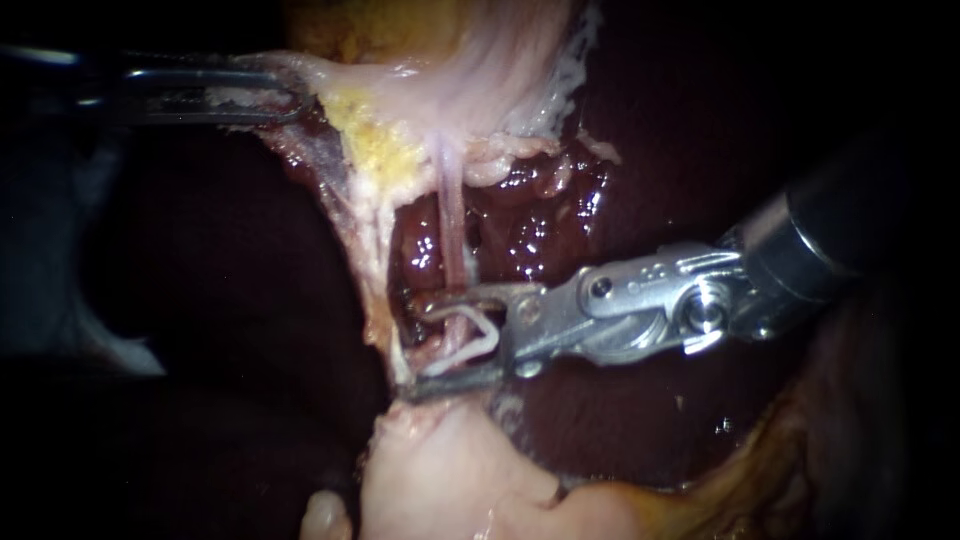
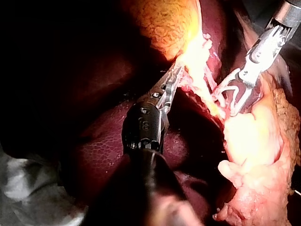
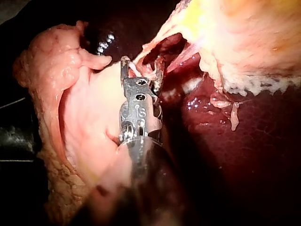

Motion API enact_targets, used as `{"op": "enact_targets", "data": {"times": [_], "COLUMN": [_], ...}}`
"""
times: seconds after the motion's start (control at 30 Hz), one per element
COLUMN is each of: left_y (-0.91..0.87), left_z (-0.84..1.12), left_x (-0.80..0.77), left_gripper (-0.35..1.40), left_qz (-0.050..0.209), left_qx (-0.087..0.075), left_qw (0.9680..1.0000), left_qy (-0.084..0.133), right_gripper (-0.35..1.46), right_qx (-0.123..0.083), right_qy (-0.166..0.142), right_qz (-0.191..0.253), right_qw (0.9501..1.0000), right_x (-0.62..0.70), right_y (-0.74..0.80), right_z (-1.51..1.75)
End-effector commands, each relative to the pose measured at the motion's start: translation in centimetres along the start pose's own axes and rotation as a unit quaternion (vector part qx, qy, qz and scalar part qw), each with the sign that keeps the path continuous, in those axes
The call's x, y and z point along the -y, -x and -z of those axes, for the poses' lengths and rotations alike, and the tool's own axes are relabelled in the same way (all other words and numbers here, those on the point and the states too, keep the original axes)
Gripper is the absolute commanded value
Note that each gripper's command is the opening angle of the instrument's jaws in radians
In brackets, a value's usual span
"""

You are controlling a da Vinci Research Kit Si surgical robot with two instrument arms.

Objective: Clipping first clip left tube

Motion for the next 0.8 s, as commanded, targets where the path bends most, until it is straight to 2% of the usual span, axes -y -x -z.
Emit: {"op": "enact_targets", "data": {"times": [0.03,0.17,0.37,0.63,0.8], "left_y": [0.0,0.0,0.0,0.0,-0.01], "left_z": [0.0,-0.01,-0.01,-0.02,-0.03], "left_x": [0.0,0.0,0.0,-0.01,-0.01], "left_gripper": [-0.35,-0.35,-0.35,-0.35,-0.35], "left_qz": [0.0,0.0,0.0,0.0,0.001], "left_qx": [0.0,0.0,0.0,0.0,0.0], "left_qw": [1.0,1.0,1.0,1.0,1.0], "left_qy": [0.0,-0.001,-0.001,-0.001,-0.001], "right_gripper": [0.49,0.49,0.49,0.48,0.46], "right_qx": [-0.002,-0.012,-0.014,-0.03,-0.036], "right_qy": [0.001,0.004,-0.014,-0.039,-0.044], "right_qz": [0.0,-0.003,-0.008,-0.013,-0.022], "right_qw": [1.0,0.9999,0.9998,0.9987,0.9981], "right_x": [-0.02,-0.03,0.05,0.11,0.15], "right_y": [0.02,0.04,0.0,-0.11,-0.12], "right_z": [-0.03,-0.15,-0.34,-0.62,-0.8]}}
